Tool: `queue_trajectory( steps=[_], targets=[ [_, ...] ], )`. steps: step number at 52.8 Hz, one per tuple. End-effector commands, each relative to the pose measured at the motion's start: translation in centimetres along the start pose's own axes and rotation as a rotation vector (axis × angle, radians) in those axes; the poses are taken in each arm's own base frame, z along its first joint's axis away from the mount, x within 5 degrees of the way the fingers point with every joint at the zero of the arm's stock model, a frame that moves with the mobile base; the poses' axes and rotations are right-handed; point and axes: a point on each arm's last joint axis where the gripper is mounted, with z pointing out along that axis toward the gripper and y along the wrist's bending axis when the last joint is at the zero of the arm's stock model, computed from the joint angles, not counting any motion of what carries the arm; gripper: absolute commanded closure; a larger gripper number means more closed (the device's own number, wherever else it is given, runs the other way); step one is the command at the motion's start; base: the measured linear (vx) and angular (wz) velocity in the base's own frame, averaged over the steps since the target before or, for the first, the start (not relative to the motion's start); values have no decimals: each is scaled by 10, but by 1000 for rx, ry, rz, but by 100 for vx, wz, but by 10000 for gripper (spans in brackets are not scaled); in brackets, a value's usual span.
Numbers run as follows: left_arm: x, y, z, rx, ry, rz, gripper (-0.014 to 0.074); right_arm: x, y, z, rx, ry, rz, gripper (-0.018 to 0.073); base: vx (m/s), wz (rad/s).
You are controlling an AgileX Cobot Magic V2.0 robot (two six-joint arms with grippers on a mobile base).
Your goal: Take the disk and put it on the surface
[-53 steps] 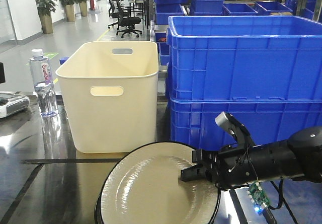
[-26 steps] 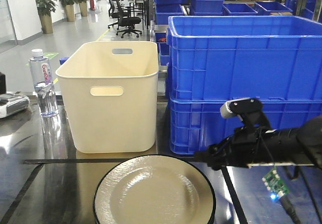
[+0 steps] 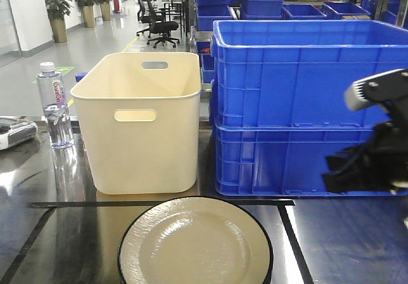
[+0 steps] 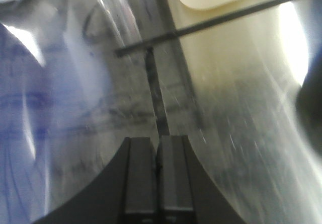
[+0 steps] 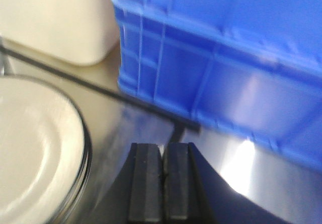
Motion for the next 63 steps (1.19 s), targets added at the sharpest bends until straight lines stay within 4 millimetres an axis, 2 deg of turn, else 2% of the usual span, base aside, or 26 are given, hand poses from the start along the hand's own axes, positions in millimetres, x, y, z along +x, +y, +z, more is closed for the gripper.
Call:
queue_trajectory(
  steps=[1,3,4,9,17,20,23,28,63],
  targets=[
    [-15,2,-17,3,-212,-13,598,-5,1,-41,53,-105,9,571,0,0],
    [-13,1,-22,23,-268,-23,598,1,3,-49,58,-141,14,571,0,0],
    [-8,0,-24,34,-297,-25,598,7,5,-59,66,-187,12,571,0,0],
    [12,-1,-37,56,-426,-29,598,32,10,-79,94,-322,23,569,0,0],
    [74,-5,-55,82,-618,-26,598,90,18,-101,153,-512,40,568,0,0],
    [96,-6,-60,85,-661,-30,598,109,19,-104,175,-570,42,568,0,0],
    [118,-9,-55,86,-648,-28,598,124,20,-103,199,-623,44,568,0,0],
    [139,-11,-49,86,-631,-27,598,141,20,-101,225,-682,47,568,0,0],
    [142,-11,-51,88,-662,-28,596,147,19,-99,241,-711,48,568,0,0]
  ],
)
